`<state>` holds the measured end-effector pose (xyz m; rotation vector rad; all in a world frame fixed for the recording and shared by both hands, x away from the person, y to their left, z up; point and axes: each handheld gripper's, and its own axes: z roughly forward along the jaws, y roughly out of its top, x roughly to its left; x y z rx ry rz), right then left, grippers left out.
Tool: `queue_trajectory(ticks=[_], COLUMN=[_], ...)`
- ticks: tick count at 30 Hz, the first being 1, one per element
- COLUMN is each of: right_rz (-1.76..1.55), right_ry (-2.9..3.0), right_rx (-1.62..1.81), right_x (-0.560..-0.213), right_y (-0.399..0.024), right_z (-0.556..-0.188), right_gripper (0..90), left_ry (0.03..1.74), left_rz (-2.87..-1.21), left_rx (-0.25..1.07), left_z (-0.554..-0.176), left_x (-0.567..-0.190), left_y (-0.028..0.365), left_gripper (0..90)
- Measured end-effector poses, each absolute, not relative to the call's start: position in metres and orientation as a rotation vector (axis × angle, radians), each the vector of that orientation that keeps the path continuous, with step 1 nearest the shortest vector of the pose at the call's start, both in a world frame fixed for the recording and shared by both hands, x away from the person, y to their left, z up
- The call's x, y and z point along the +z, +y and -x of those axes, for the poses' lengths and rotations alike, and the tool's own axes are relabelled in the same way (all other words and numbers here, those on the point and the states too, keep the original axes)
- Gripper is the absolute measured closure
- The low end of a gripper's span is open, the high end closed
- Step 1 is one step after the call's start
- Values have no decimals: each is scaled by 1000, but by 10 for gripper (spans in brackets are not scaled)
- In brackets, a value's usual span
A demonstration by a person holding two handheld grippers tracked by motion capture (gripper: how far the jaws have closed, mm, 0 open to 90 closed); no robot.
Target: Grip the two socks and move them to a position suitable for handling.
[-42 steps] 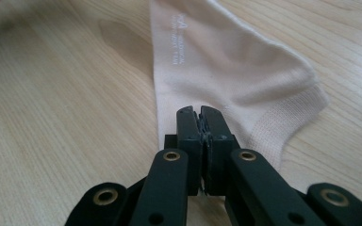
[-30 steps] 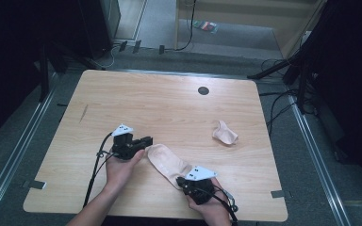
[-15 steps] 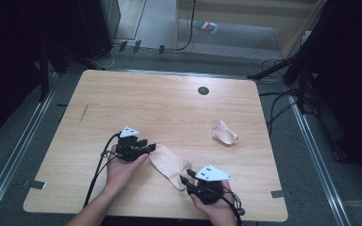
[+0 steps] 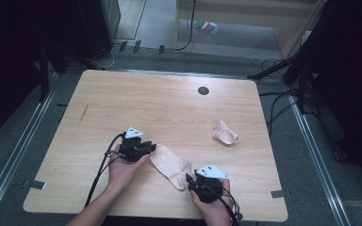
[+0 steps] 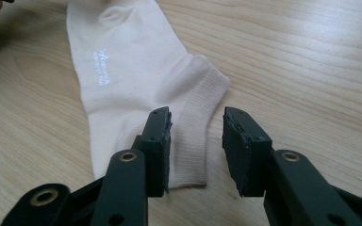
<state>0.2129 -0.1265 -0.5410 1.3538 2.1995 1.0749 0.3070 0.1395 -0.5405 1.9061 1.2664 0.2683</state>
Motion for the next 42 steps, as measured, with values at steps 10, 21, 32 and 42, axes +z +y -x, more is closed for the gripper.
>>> queue_trajectory(ticks=[10,21,32,42], right_rz=[-1300,-1106,-875,-927], right_ry=[2214,2229,2424,2367], right_rx=[1008,1168,1119,1086], right_x=[-540,-510,-518,-525], right_y=[-124,-148,-129,-132], right_z=[-213,-223,-234,-243], right_gripper=[875,872,863,613], left_ry=[1199,1155,1223,1273], left_rz=[-1909,-1805,-1806,-1784], left_rx=[264,271,284,278], left_z=[-294,-244,-198,-191], left_x=[-533,-517,-534,-544], left_y=[148,167,179,171], left_gripper=[897,899,899,526])
